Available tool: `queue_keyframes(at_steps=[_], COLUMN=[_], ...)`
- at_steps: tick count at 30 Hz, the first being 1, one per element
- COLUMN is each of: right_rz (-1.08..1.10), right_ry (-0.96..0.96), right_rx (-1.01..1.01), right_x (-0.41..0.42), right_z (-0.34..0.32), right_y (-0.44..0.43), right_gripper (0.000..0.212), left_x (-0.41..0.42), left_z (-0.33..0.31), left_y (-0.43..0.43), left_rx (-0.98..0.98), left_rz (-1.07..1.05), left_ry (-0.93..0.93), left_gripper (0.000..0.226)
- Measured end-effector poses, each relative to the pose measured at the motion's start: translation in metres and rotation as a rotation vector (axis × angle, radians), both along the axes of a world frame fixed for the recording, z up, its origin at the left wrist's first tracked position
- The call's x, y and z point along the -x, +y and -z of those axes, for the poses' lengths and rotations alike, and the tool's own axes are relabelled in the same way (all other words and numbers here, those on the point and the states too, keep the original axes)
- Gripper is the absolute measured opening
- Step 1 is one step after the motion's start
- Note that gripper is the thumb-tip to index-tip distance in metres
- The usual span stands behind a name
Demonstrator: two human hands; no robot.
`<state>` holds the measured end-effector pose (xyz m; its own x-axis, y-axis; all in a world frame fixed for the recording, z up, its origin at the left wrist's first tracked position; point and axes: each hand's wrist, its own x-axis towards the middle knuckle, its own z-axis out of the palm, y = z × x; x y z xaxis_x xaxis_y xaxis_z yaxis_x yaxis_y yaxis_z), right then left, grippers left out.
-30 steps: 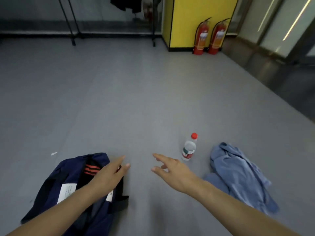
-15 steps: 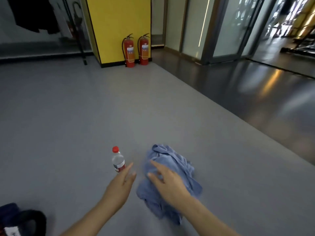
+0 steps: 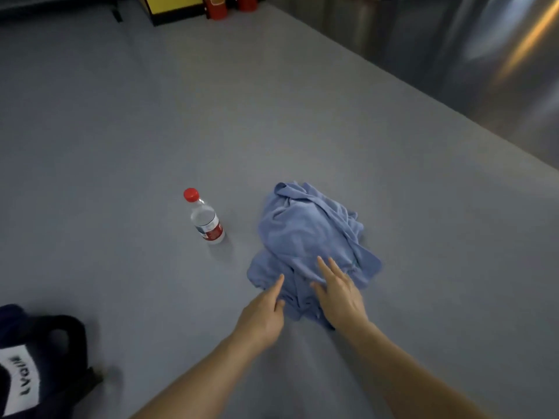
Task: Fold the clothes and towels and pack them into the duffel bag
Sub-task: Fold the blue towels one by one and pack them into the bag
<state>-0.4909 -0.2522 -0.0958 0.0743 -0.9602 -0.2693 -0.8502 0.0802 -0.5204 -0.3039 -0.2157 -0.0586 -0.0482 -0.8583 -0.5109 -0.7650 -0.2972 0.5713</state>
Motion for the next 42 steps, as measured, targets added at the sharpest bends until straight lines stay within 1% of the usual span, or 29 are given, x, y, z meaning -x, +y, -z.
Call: queue_keyframes(at_steps=[2, 4, 7, 9, 11, 14, 18, 21, 24, 27, 30, 33, 36, 39, 42], right_rz=[0.078, 0.146, 0.121, 0.103, 0.101, 0.067, -0.019, -0.112, -0.202, -0.343, -0.448, -0.533, -0.639, -0.735, -0.781], right_ry=[0.031, 0.089, 0.173, 0.178, 0.092, -0.129, -0.346, -0.458, -0.486, -0.543, -0.560, -0.534, -0.501, -0.489, -0.500], right_rx=[0.014, 0.035, 0.086, 0.125, 0.199, 0.337, 0.467, 0.504, 0.589, 0.526, 0.382, 0.305, 0.229, 0.160, 0.146], right_x=[-0.004, -0.010, -0.012, -0.013, -0.017, -0.035, -0.069, -0.103, -0.139, -0.176, -0.213, -0.250, -0.284, -0.311, -0.331], right_z=[0.019, 0.034, 0.042, 0.036, 0.018, -0.037, -0.141, -0.225, -0.298, -0.358, -0.389, -0.385, -0.371, -0.367, -0.371], right_y=[-0.007, -0.013, -0.021, -0.024, -0.024, -0.021, -0.019, -0.008, 0.011, 0.041, 0.071, 0.096, 0.120, 0.140, 0.150], right_gripper=[0.048, 0.028, 0.010, 0.013, 0.017, 0.026, 0.019, 0.015, 0.022, 0.019, 0.008, 0.013, 0.018, 0.020, 0.020], left_x=[-0.004, -0.013, -0.032, -0.049, -0.068, -0.097, -0.135, -0.162, -0.181, -0.196, -0.214, -0.233, -0.256, -0.276, -0.292], left_z=[0.009, 0.015, 0.012, 0.002, -0.017, -0.059, -0.137, -0.207, -0.268, -0.310, -0.325, -0.327, -0.327, -0.323, -0.327], left_y=[0.005, 0.011, 0.019, 0.027, 0.036, 0.052, 0.075, 0.099, 0.127, 0.163, 0.189, 0.196, 0.200, 0.208, 0.217], left_rx=[-0.011, -0.010, 0.020, 0.048, 0.075, 0.136, 0.259, 0.406, 0.515, 0.595, 0.641, 0.679, 0.661, 0.591, 0.472], left_rz=[-0.008, -0.018, -0.056, -0.084, -0.106, -0.153, -0.252, -0.328, -0.383, -0.439, -0.501, -0.514, -0.497, -0.462, -0.459], left_ry=[0.016, 0.033, 0.039, 0.020, 0.000, 0.003, 0.031, 0.040, 0.032, 0.054, 0.130, 0.165, 0.203, 0.249, 0.389], left_gripper=[0.057, 0.056, 0.053, 0.047, 0.042, 0.039, 0.037, 0.038, 0.039, 0.042, 0.041, 0.041, 0.045, 0.045, 0.034])
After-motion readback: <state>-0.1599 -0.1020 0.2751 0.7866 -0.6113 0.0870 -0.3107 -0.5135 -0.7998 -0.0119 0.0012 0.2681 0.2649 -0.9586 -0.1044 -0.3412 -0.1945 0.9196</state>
